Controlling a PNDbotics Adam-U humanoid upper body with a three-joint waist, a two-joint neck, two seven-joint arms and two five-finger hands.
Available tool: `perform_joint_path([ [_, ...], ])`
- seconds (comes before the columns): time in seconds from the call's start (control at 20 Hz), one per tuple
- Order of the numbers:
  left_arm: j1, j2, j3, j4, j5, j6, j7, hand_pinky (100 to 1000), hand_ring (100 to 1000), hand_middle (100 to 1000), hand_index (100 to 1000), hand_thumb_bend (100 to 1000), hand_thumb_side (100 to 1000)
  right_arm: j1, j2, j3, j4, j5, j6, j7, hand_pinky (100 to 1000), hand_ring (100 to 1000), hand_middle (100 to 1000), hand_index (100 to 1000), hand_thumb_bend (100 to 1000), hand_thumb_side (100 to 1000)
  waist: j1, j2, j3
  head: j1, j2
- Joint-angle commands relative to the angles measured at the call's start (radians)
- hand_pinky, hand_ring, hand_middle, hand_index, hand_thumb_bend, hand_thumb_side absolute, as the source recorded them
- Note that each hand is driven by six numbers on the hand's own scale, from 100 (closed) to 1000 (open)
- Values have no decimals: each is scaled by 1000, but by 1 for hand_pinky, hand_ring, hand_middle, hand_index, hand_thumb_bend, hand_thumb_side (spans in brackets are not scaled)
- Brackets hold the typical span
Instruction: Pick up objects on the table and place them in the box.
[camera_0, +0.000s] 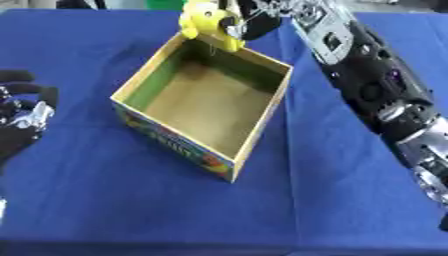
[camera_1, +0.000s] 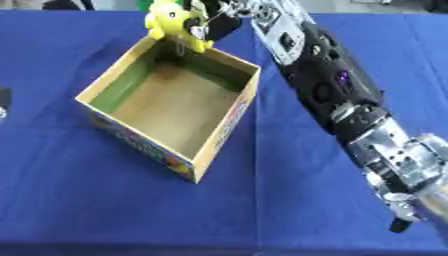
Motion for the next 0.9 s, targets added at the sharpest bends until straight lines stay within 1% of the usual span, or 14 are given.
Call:
perform_joint_path([
  [0.05, -15, 7, 9, -20, -2, -2, 2, 500, 646, 612, 641, 411, 100, -12, 5, 14, -10, 31, -13, 28, 503, 400, 147, 236, 100, 100, 4, -18, -2, -2, -12],
  [0.2, -15, 6, 9, -20, -2, -2, 2, 500, 646, 612, 641, 411, 100, -5, 18, 28, -11, 61, -22, 54, 522, 421, 170, 259, 100, 100, 4, -17, -4, -3, -13],
  [0.25, -15, 6, 10, -20, -2, -2, 2, 500, 646, 612, 641, 412, 100, -4, 20, 32, -10, 69, -25, 65, 544, 448, 187, 283, 179, 100, 4, -17, -4, -3, -13],
  [0.3, -14, 6, 10, -20, -2, -2, 2, 500, 646, 612, 641, 412, 100, -2, 22, 38, -8, 80, -28, 83, 565, 476, 222, 320, 100, 100, 4, -17, -5, -3, -13],
  [0.35, -14, 6, 10, -20, -2, -2, 2, 500, 646, 612, 641, 412, 100, -1, 23, 42, -7, 90, -31, 106, 572, 488, 236, 334, 100, 100, 4, -18, -5, -3, -13],
  [0.5, -14, 6, 11, -20, -2, -2, 3, 500, 646, 612, 641, 413, 100, 3, 22, 50, -8, 112, -37, 193, 670, 642, 442, 525, 138, 100, 4, -18, -7, -2, -14],
  [0.55, -13, 7, 11, -20, -2, -2, 4, 500, 646, 612, 641, 413, 100, 4, 20, 49, -11, 114, -38, 220, 679, 660, 468, 552, 161, 100, 4, -18, -8, -1, -14],
  [0.6, -13, 7, 12, -20, -2, -2, 4, 501, 646, 612, 641, 412, 100, 4, 18, 48, -16, 114, -38, 241, 709, 715, 570, 661, 221, 100, 4, -18, -9, -1, -14],
  [0.65, -13, 7, 12, -20, -2, -2, 5, 501, 646, 612, 641, 412, 100, 5, 16, 47, -22, 112, -38, 258, 718, 732, 601, 693, 233, 100, 4, -18, -10, 0, -15],
  [0.7, -13, 7, 12, -20, -2, -2, 5, 501, 646, 612, 641, 413, 100, 6, 13, 45, -28, 109, -38, 272, 740, 766, 705, 764, 270, 100, 4, -18, -12, 0, -15],
  [0.75, -13, 7, 12, -20, -2, -2, 5, 501, 647, 612, 641, 412, 100, 6, 10, 43, -36, 106, -37, 280, 742, 769, 711, 783, 291, 123, 3, -17, -13, 1, -15],
  [0.8, -13, 7, 12, -20, -2, -2, 5, 501, 647, 612, 641, 412, 100, 7, 7, 42, -43, 101, -37, 287, 763, 795, 774, 832, 363, 247, 3, -17, -15, 1, -15],
  [0.85, -13, 7, 13, -20, -2, -2, 5, 501, 647, 612, 641, 412, 100, 8, 3, 40, -50, 95, -36, 291, 770, 804, 794, 846, 393, 285, 3, -17, -16, 2, -15],
  [0.9, -13, 8, 13, -20, -3, -2, 6, 500, 647, 612, 641, 413, 100, 9, 0, 40, -57, 91, -35, 294, 782, 819, 826, 873, 477, 371, 3, -17, -17, 2, -16],
])
